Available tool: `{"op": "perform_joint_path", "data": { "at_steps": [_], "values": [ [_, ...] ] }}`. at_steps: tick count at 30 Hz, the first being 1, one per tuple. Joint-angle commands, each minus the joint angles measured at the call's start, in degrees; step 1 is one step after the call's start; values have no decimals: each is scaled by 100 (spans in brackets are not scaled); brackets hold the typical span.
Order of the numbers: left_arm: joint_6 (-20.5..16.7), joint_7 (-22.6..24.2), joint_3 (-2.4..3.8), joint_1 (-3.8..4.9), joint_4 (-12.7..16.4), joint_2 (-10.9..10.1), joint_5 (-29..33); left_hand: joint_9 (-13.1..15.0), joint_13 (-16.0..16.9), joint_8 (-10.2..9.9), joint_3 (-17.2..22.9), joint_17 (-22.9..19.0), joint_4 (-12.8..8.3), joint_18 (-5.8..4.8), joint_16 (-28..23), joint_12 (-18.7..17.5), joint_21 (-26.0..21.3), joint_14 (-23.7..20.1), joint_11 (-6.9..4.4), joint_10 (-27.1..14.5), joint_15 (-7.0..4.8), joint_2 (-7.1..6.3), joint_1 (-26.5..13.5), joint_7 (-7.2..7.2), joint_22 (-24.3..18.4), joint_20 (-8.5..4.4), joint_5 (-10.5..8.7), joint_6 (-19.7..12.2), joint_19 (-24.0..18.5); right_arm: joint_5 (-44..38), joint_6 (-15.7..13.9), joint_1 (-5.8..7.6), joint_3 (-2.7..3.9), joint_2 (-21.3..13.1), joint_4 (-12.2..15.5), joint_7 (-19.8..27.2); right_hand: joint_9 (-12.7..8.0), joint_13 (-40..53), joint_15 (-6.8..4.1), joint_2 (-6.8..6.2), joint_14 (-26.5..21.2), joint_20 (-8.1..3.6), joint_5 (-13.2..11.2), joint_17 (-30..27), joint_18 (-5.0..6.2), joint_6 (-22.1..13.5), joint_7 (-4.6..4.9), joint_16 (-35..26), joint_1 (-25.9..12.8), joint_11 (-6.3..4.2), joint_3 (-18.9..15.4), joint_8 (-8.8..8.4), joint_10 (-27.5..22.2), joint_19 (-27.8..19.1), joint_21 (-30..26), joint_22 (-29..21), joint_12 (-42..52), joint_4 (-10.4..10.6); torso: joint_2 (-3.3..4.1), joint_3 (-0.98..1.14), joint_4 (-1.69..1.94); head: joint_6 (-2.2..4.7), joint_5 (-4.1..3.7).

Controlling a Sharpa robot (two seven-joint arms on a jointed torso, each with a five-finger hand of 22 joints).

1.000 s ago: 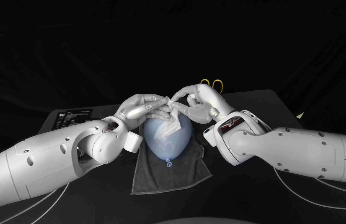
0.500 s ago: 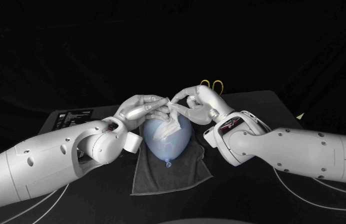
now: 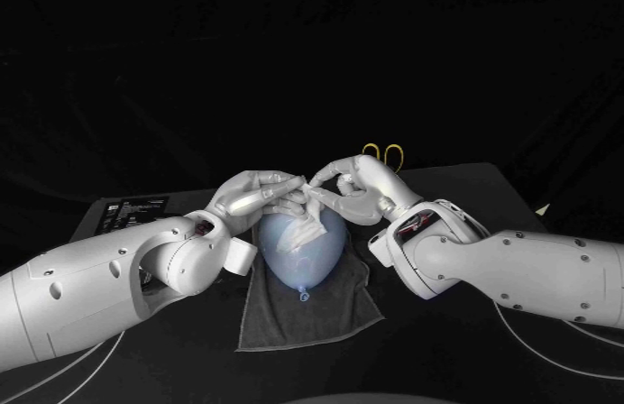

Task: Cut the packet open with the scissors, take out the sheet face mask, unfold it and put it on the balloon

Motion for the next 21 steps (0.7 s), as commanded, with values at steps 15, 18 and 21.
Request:
{"op": "perform_joint_path", "data": {
  "at_steps": [15, 18, 21],
  "values": [
    [-183, 1, 8, 3, 102, 2, -429, 942, 136, 87, 480, 178, -238, 15, 134, 82, 177, -122, 76, -94, 19, 106, 251, 130, 155, -64, 21, -155, -56, 178, -144, -6, 0, -67, 85, 187, 220, 1171, -64, 20, 599, -50, 28, 1509, -33, 38, -59, 20, -1, -62, 40, 181, 356, 75, 68, 1099, 32, -30, 3, 0, 2, -25, 5],
    [-256, -2, 8, 3, 115, -2, -466, 1171, 277, 166, 818, 295, -326, 3, 283, 233, 414, -189, 80, -176, 14, 13, 124, 137, 340, -89, 23, -227, -189, 183, -139, -6, 0, -92, 104, 189, 222, 1173, -65, 20, 599, -50, 28, 1509, -33, 39, -60, 20, 2, -63, 43, 185, 357, 76, 69, 1099, 34, -36, -1, -1, 2, -30, 8],
    [-345, 2, 8, 3, 123, -9, -490, 1421, 448, 253, 1107, 408, -386, -1, 448, 425, 674, -258, 76, -275, 9, -43, -44, 135, 547, -99, 25, -301, -349, 189, -129, -6, 0, -128, 117, 179, 224, 1174, -66, 20, 599, -51, 27, 1509, -33, 38, -61, 20, 4, -64, 48, 188, 359, 76, 71, 1100, 35, -42, -2, -2, 0, -37, 12]
  ]
}}
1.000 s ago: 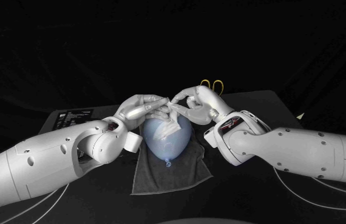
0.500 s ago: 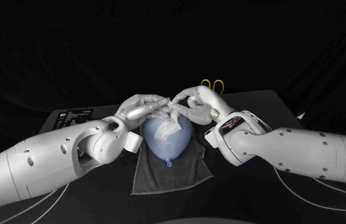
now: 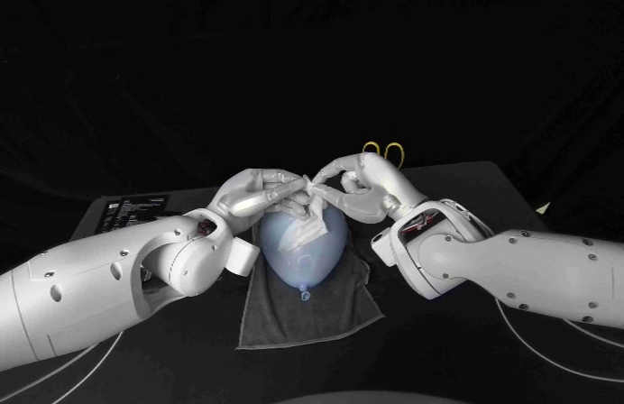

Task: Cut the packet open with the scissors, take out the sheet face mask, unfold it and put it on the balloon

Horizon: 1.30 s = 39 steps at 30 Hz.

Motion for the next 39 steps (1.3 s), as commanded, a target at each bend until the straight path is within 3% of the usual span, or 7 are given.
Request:
{"op": "perform_joint_path", "data": {
  "at_steps": [1, 17, 28, 31, 32, 33, 39],
  "values": [
    [-217, 13, 4, 2, 18, -3, -157, 1299, 123, 70, 560, 69, -416, 33, 110, 136, 179, -70, -3, -96, -3, -41, -143, -7, 145, -7, 27, -62, -119, 19, -21, -1, 4, -28, 19, 79, 224, 1177, -24, 49, 596, -25, 35, 1505, -31, 59, -40, 25, 33, -44, 29, 158, 340, 68, 30, 1099, 19, -23, -3, -2, -2, -8, 5],
    [-690, 13, 4, 2, 25, -44, -174, 1909, 650, 129, 1473, 188, -744, 68, 512, 765, 1043, -154, -38, -369, -57, -302, -590, -33, 826, -40, 58, -48, -579, 103, 3, -1, 4, -180, 87, 78, 227, 1181, -26, 48, 596, -26, 35, 1505, -32, 59, -41, 25, 37, -46, 36, 165, 343, 70, 36, 1101, 23, -33, -1, 1, -1, -11, 14],
    [-707, -18, 3, 2, 13, -62, -92, 2094, 796, 97, 1670, 189, -783, 75, 637, 938, 1279, -173, -50, -446, -73, -394, -758, -47, 1009, -49, 406, -9, -693, 184, 9, -1, 4, -234, 116, 87, 231, 1185, -28, 46, 596, -28, 36, 1505, -32, 57, -42, 25, 39, -47, 43, 173, 347, 71, 37, 1101, 29, -45, -2, -1, 1, 1, 19],
    [-551, 30, 3, 2, 19, -53, -3, 2125, 783, -1, 1426, 133, -628, 65, 590, 886, 1137, -275, -4, -582, -12, -195, -809, -11, 924, 17, 26, -135, -769, 199, 13, -1, 4, -218, 112, 91, 231, 1185, -28, 46, 596, -28, 36, 1505, -32, 57, -42, 25, 39, -47, 43, 173, 347, 71, 37, 1101, 29, -45, -3, -2, 1, 2, 20],
    [-494, 51, 3, 2, 22, -50, 13, 2086, 717, -125, 1108, 48, -572, 61, 476, 776, 933, -414, 57, -696, 61, -18, -722, 43, 797, 79, 4, -241, -842, 204, 13, -1, 4, -212, 110, 92, 231, 1185, -28, 46, 596, -28, 36, 1505, -32, 57, -42, 25, 39, -47, 43, 173, 347, 71, 37, 1101, 29, -45, -2, -3, 2, 5, 18],
    [-428, 70, 3, 2, 23, -48, 26, 2072, 694, -162, 1008, 21, -584, 63, 449, 739, 881, -439, 70, -733, 72, 11, -674, 58, 762, 97, 22, -261, -845, 211, 13, -1, 4, -206, 107, 94, 231, 1185, -28, 46, 596, -28, 36, 1505, -32, 57, -42, 25, 39, -47, 43, 173, 347, 71, 37, 1101, 29, -45, -2, -3, 2, 5, 18],
    [-14, 80, 2, 2, 35, -31, -43, 1519, 498, -728, 148, -36, -764, 23, 525, 466, 719, -727, 218, -1172, 209, -124, -454, 181, 681, 234, 41, -344, -997, 271, -7, -1, 4, -166, 88, 111, 233, 1173, -29, 45, 596, -29, 36, 1505, -30, 55, -42, 25, 39, -47, 47, 176, 338, 67, 27, 1098, 12, -50, 2, -3, 2, 23, 12]
  ]
}}
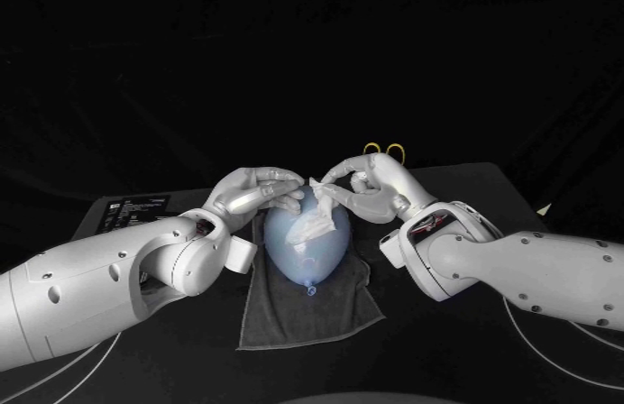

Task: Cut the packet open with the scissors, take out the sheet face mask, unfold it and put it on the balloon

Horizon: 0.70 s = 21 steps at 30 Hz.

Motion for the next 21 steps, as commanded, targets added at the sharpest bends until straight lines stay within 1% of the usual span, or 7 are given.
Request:
{"op": "perform_joint_path", "data": {
  "at_steps": [1, 2, 4, 11, 13, 15, 21],
  "values": [
    [524, 66, 3, 2, 23, 25, 9, 588, -7, -221, -371, 61, 6, -40, 174, 29, -90, -78, 1, -43, 13, -107, 4, 12, -48, 39, -10, 8, -42, 52, -13, -1, 3, 25, -5, 83, 233, 1172, -31, 23, 598, -34, 30, 1505, -28, 62, -34, 35, 14, -39, 21, 175, 348, 76, 4, 1097, 12, -17, 4, -1, 1, 10, -7],
    [578, 47, 3, 2, 24, 30, -14, 392, 21, -340, -558, 120, 2, -10, 334, 113, -118, -111, -29, -40, -10, -97, 72, -4, -72, 57, 12, 90, 12, 61, -16, -1, 3, 33, -7, 86, 233, 1172, -31, 23, 598, -34, 30, 1505, -28, 62, -34, 35, 14, -39, 21, 175, 348, 76, 4, 1097, 12, -17, 3, 0, 0, 11, -5],
    [660, 18, 3, 2, 23, 39, -57, 189, 62, -448, -722, 171, 12, 3, 506, 230, -149, -141, -52, -12, -28, -99, 117, -22, -99, 68, -7, 183, 70, 75, -18, -1, 3, 48, -11, 92, 233, 1172, -31, 23, 598, -34, 30, 1505, -28, 62, -34, 35, 14, -39, 21, 175, 348, 76, 4, 1097, 12, -17, 2, 2, -2, 8, -2],
    [870, -47, 3, 2, 24, 59, -163, -75, 127, -465, -853, 176, -71, 6, 743, 426, -74, -183, -125, 16, -87, 6, 332, -108, -53, 17, -12, 498, 155, 136, -24, -1, 3, 95, -35, 114, 234, 1161, -32, 22, 598, -34, 29, 1505, -26, 58, -33, 35, 12, -39, 23, 177, 341, 71, -11, 1093, -3, -19, 1, 2, -4, 12, -3],
    [895, -60, 3, 2, 26, 61, -175, -116, 134, -456, -796, 149, -116, 15, 760, 455, -10, -196, -135, 13, -115, 115, 445, -106, -10, -19, -10, 548, 169, 165, -27, -1, 3, 104, -40, 129, 234, 1161, -32, 22, 598, -34, 29, 1505, -26, 58, -33, 35, 12, -39, 23, 177, 341, 71, -11, 1093, -3, -19, 1, 2, -2, 10, -6],
    [901, -82, 3, 3, 23, 62, -186, -224, 137, -513, -576, 65, -254, -2, 739, 484, 162, -218, -99, -19, -118, 211, 621, -69, 119, -94, -8, 534, 118, 223, -32, -1, 3, 113, -40, 159, 234, 1154, -32, 21, 598, -35, 29, 1505, -22, 56, -32, 35, 10, -38, 23, 177, 336, 65, -28, 1089, -12, -20, 2, 2, -3, 11, -3],
    [868, -124, 3, 3, 16, 61, -196, -373, 154, -530, -386, -53, -276, -19, 774, 564, 388, -196, -88, -40, -106, 219, 541, -60, 306, -105, -9, 601, -34, 325, -38, -1, 3, 119, -31, 233, 235, 1128, -31, 13, 598, -36, 29, 1505, -16, 36, -27, 35, 2, -35, 26, 178, 316, 54, -60, 1080, -49, -27, 1, 2, -3, 17, 1]
  ]
}}
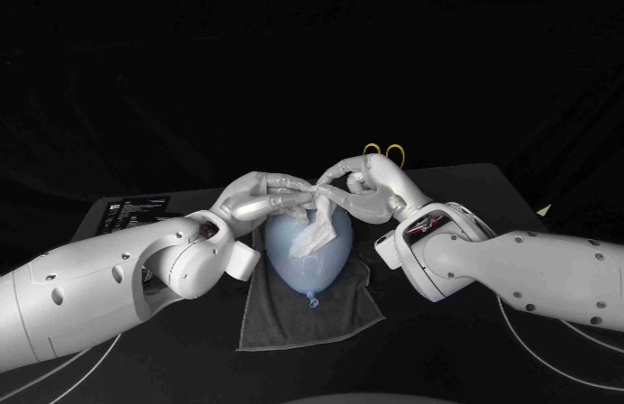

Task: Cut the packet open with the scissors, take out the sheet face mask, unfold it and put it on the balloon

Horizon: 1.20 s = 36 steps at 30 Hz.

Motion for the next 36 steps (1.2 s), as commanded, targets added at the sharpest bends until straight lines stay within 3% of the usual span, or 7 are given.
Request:
{"op": "perform_joint_path", "data": {
  "at_steps": [1, 7, 14, 19, 21, 30, 36],
  "values": [
    [163, -51, 4, 3, 11, 16, -61, -39, 16, -18, 67, -38, -2, 1, 22, 48, 64, 8, 7, -51, -4, 60, 0, 1, 51, 6, 26, 46, -69, 128, -4, -1, 4, 9, 14, 166, 236, 1125, -31, 15, 598, -15, 13, 1509, 19, 29, -23, 24, -8, -34, 24, 179, 310, 44, -52, 1075, -41, -18, -1, -1, 0, 2, 3],
    [89, -52, 4, 3, 2, 11, -31, -71, 21, -15, 115, -67, 1, 3, 39, 70, 107, 7, 10, -66, -1, 58, -27, 3, 86, 10, 27, 51, -96, 230, 135, 0, 4, -4, 15, 197, 239, 891, -13, -97, 598, -8, 11, 1509, 54, -114, 11, 24, -54, -6, 7, 168, 120, -30, -249, 1022, -376, -68, -4, -2, 1, 12, 3],
    [-45, -36, 3, 3, -16, -9, 14, -106, 36, 9, 145, -94, -39, 17, 102, 118, 197, 41, 12, -84, -13, 1, -35, 21, 148, 2, 27, 63, -94, 240, 210, 0, 3, -83, 48, 242, 48, 585, 195, -472, 598, 118, 8, 1509, 93, -727, 314, 24, -454, 251, -312, -224, -205, -165, -575, 936, -834, 115, 0, -3, 0, 8, 7],
    [-125, 11, 3, 3, -25, -53, 33, -151, 59, 10, 125, -129, -133, 16, 146, 170, 283, 36, 35, -162, -9, -92, 3, 59, 213, -2, 25, 16, -118, -1, 232, 1, 3, -217, 64, 48, -74, 352, 324, -625, 598, 228, 9, 1509, 126, -945, 451, 24, -551, 383, -505, -447, -476, -264, -800, 877, -1165, 224, -3, -4, 1, 5, 2],
    [-136, 27, 3, 3, -27, -68, 33, -181, 77, -1, 106, -148, -181, 17, 165, 205, 321, 26, 48, -213, -3, -116, 40, 75, 244, -6, 26, -23, -146, -93, 234, 1, 2, -265, 69, -28, -115, 205, 359, -652, 598, 267, 10, 1509, 53, -1035, 491, 24, -543, 422, -569, -531, -658, -110, -385, 991, -1374, 258, -1, -3, 2, 0, -4],
    [-171, 64, 1, 3, -27, -127, -53, -271, 138, -20, 6, -202, -270, 13, 221, 337, 416, -9, 78, -344, 16, -127, 113, 109, 326, 1, 25, -101, -237, -594, 142, -10, 0, -526, 163, -309, -145, 133, 399, -668, 596, 330, 14, 1504, 52, -1023, 517, 22, -419, 454, -680, -577, -782, -84, -313, 1013, -1437, 282, 3, -1, 2, -43, -5],
    [-177, 69, -1, 3, -27, -145, -149, -289, 149, -19, -11, -214, -280, 14, 234, 364, 431, -18, 84, -372, 20, -118, 122, 116, 340, 4, 23, -110, -256, -1135, 45, -90, -3, -692, 322, -632, -98, 233, 319, -649, 598, 315, 37, 1509, 7, -641, 396, 24, -251, 351, -716, -383, -613, 52, 28, 1098, -1210, 252, -3, 0, -9, -74, -33]
  ]
}}
